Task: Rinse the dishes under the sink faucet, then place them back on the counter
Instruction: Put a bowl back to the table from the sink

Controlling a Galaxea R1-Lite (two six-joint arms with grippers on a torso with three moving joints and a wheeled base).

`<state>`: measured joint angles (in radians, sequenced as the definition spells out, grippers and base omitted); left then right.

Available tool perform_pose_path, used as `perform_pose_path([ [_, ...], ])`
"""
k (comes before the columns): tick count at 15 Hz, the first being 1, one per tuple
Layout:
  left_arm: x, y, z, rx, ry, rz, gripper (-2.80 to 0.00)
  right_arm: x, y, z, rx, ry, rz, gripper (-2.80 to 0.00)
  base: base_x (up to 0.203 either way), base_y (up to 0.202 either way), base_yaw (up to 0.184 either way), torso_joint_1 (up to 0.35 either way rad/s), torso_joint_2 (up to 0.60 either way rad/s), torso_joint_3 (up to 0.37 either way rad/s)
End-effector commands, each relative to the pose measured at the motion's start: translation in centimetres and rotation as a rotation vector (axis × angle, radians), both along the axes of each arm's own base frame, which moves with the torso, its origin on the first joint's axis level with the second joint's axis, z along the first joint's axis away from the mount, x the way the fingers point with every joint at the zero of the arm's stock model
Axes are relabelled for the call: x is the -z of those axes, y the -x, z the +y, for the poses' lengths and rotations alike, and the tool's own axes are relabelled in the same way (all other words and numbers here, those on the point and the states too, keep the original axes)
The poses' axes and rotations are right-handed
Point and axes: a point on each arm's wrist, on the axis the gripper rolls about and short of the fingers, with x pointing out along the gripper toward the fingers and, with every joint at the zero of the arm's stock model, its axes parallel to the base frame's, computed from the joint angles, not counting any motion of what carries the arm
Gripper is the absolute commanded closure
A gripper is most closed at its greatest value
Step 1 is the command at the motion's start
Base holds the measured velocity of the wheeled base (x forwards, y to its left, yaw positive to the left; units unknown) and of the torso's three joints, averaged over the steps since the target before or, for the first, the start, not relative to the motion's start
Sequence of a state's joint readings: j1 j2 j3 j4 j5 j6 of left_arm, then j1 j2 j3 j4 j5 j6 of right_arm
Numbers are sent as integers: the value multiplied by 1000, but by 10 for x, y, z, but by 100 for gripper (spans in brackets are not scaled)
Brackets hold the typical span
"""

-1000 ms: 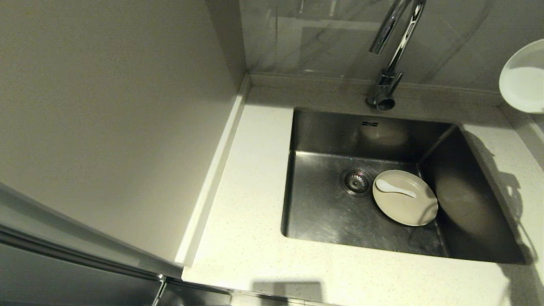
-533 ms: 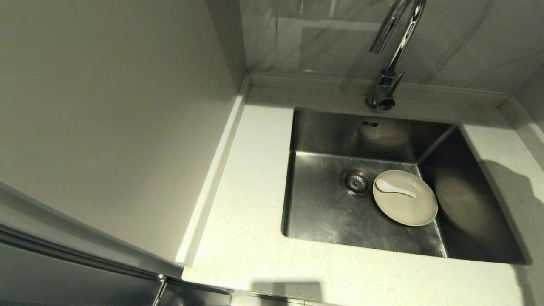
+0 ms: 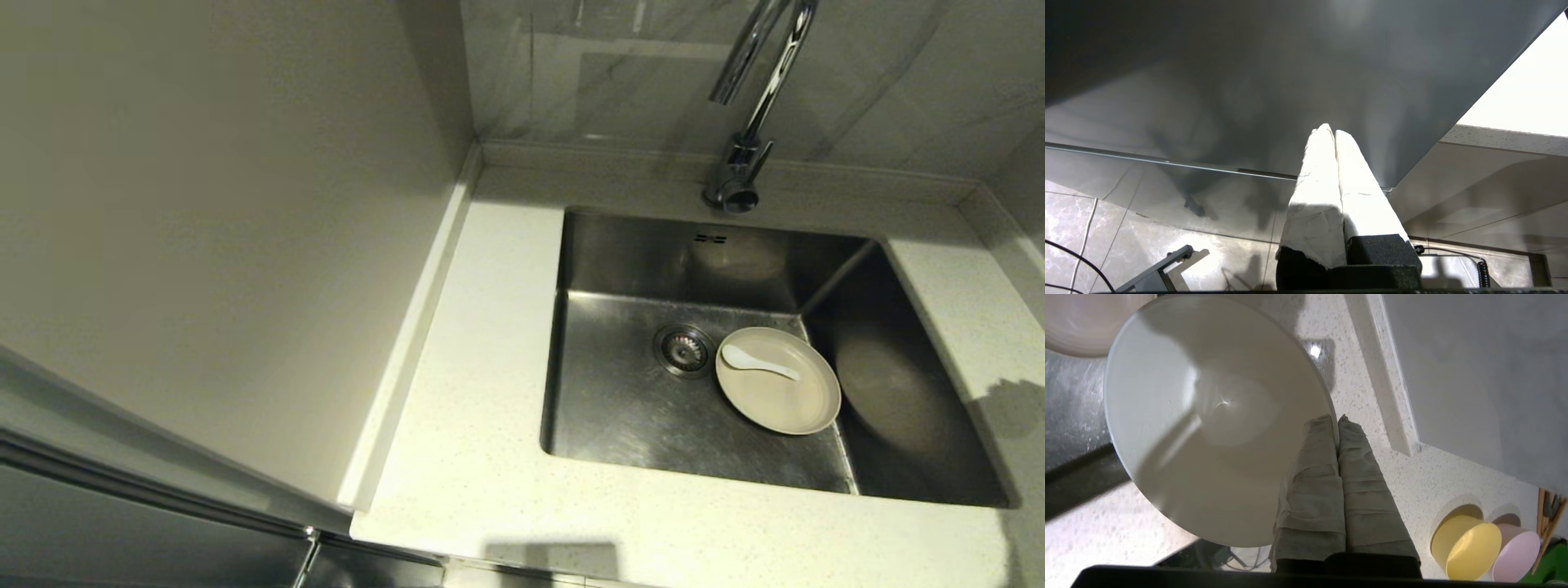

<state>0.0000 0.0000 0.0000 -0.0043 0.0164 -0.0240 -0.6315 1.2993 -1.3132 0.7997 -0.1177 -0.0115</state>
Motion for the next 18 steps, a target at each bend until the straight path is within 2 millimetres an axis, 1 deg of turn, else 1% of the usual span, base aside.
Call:
perform_pose_path([
  [1,0,0,0,0,1,-3,0,11,-21,-16,5,2,6,0,0,0,0,0,0,0],
  [3,0,0,0,0,1,-3,0,21,-40,-31,37,69,-23,0,0,0,0,0,0,0],
  [6,0,0,0,0,1,-3,0,39,-72,-56,30,184,-77,0,0,0,0,0,0,0],
  [7,0,0,0,0,1,-3,0,46,-81,-63,37,203,-76,0,0,0,0,0,0,0],
  [9,0,0,0,0,1,-3,0,55,-91,-70,41,210,-50,0,0,0,0,0,0,0],
  [11,0,0,0,0,1,-3,0,58,-94,-71,36,207,-45,0,0,0,0,0,0,0],
  [14,0,0,0,0,1,-3,0,60,-97,-67,10,199,-43,0,0,0,0,0,0,0],
  [17,0,0,0,0,1,-3,0,44,-100,-54,-56,195,-113,0,0,0,0,0,0,0],
  [18,0,0,0,0,1,-3,0,44,-102,-50,-79,190,-119,0,0,0,0,0,0,0],
])
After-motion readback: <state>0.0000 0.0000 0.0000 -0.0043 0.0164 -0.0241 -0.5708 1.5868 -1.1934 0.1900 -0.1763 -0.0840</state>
